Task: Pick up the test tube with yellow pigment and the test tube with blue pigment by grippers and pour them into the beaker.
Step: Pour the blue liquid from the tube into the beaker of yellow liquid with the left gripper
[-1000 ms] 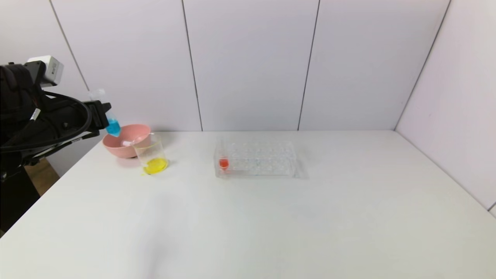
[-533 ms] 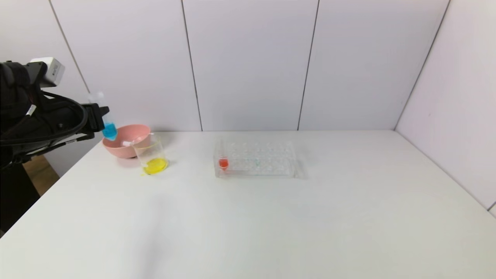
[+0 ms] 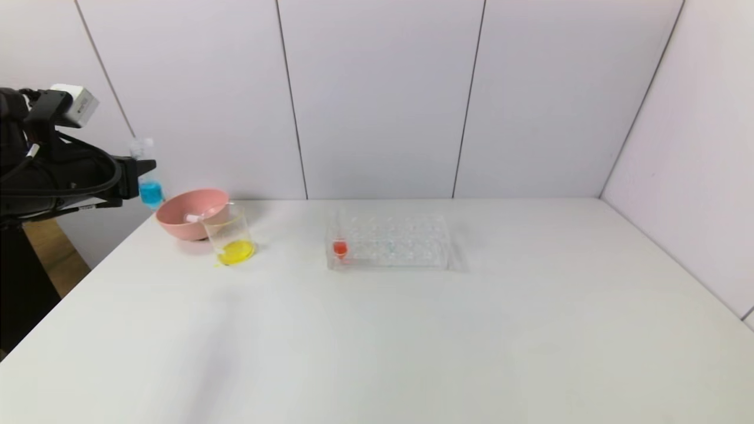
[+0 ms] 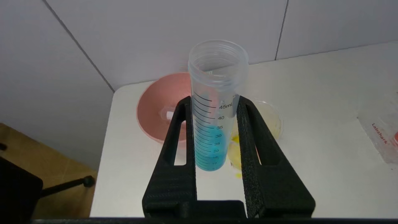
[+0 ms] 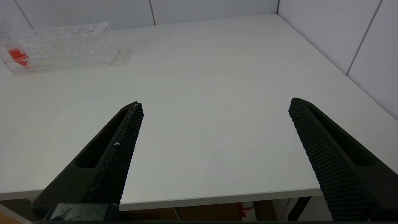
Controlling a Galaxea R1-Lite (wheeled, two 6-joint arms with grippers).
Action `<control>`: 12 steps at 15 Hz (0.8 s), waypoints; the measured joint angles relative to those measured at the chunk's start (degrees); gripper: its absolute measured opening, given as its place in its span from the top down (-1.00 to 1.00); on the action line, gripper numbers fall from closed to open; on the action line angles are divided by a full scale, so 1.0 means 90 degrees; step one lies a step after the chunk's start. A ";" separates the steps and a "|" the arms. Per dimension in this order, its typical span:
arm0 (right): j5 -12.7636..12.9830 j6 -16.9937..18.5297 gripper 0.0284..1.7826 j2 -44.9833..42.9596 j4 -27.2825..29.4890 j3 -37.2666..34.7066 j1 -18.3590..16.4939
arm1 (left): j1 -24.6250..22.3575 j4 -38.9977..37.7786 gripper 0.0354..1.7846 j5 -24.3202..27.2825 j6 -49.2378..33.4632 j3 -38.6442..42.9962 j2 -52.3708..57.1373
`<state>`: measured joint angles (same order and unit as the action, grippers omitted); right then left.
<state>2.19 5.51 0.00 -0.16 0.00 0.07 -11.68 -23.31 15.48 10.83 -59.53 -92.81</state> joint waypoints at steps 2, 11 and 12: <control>0.0000 0.0000 -0.92 0.0000 -0.0003 0.0000 0.0000 | -0.0133 0.0217 0.56 0.0297 0.0396 -0.0352 -0.0272; 0.0000 0.0000 -0.92 0.0000 -0.0003 0.0000 0.0000 | -0.0543 0.2590 0.56 0.1384 0.2916 -0.2095 -0.1017; 0.0000 -0.0003 -0.92 0.0000 -0.0005 0.0000 0.0000 | -0.0558 0.2712 0.56 0.1387 0.3167 -0.2182 -0.1069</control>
<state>2.19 5.49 0.00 -0.21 0.00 0.07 -16.70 1.10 27.97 39.33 -79.17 -102.43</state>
